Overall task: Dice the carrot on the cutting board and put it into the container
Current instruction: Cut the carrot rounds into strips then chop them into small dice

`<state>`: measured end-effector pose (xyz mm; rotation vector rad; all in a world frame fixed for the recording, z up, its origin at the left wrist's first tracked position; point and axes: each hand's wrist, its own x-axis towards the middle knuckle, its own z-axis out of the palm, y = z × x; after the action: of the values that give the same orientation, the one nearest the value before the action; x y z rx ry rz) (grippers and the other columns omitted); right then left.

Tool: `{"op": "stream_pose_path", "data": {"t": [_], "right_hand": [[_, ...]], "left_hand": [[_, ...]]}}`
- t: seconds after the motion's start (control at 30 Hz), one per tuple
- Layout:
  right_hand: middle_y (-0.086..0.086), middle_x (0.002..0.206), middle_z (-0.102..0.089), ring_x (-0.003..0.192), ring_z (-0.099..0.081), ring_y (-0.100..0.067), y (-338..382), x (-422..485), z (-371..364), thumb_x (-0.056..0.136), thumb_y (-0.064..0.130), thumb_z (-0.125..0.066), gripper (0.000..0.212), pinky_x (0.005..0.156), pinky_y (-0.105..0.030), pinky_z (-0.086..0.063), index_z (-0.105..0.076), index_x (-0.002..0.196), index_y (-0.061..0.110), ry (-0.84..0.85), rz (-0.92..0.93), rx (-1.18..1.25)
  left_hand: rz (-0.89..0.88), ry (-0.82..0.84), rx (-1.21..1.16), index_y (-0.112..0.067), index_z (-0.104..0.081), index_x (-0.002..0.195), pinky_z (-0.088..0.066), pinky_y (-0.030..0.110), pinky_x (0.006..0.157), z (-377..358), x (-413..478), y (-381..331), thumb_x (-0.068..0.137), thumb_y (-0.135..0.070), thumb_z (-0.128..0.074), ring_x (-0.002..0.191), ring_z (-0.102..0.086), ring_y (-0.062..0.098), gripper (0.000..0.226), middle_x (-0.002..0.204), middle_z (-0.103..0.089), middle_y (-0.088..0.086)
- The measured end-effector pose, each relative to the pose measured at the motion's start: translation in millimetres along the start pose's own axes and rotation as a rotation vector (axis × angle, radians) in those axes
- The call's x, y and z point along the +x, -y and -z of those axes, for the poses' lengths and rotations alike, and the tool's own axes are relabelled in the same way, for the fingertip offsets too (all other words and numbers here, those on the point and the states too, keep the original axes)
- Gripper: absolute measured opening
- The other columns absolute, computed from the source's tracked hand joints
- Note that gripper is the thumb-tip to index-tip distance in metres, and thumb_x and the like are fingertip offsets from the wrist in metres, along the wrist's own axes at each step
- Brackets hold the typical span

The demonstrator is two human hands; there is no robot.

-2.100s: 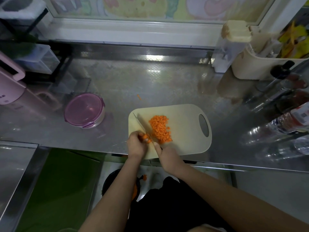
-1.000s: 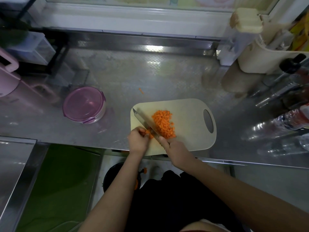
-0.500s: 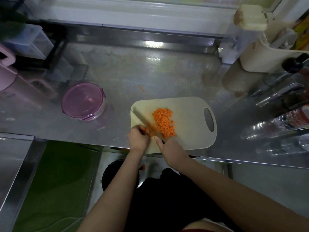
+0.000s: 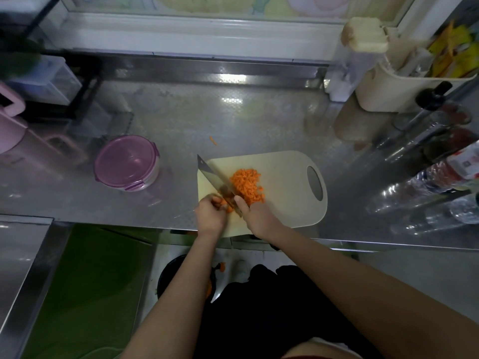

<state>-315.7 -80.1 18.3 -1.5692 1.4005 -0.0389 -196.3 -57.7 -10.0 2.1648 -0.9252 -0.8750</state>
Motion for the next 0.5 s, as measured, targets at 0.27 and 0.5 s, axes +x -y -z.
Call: {"op": "stream_pose_path", "data": {"t": [0.27,0.5], "right_hand": [[-0.003,0.052,-0.040,0.050,-0.040,-0.016,-1.1,-10.6,-1.2,0.099,0.049,-0.027,0.061,0.058,-0.029,-0.034,-0.034,0.050,0.013,-0.061,0.026,0.080],[-0.006,0.058,-0.045,0.057,-0.046,-0.021,-4.4,-11.0,-7.6,0.098,0.049,-0.029,0.059,0.065,-0.029,-0.036,-0.041,0.055,0.011,-0.042,-0.021,0.027]], "left_hand": [[-0.015,-0.022,-0.025,-0.002,-0.061,0.099,-0.034,0.008,0.065,2.4,-3.0,6.7,0.086,-0.002,-0.060,0.082,-0.054,0.014,0.014,0.088,-0.058,0.003],[0.027,-0.016,-0.015,-0.003,-0.067,0.086,-0.035,0.009,0.062,4.9,-2.0,2.2,0.082,-0.005,-0.063,0.075,-0.054,0.012,0.006,0.080,-0.063,0.003]]}}
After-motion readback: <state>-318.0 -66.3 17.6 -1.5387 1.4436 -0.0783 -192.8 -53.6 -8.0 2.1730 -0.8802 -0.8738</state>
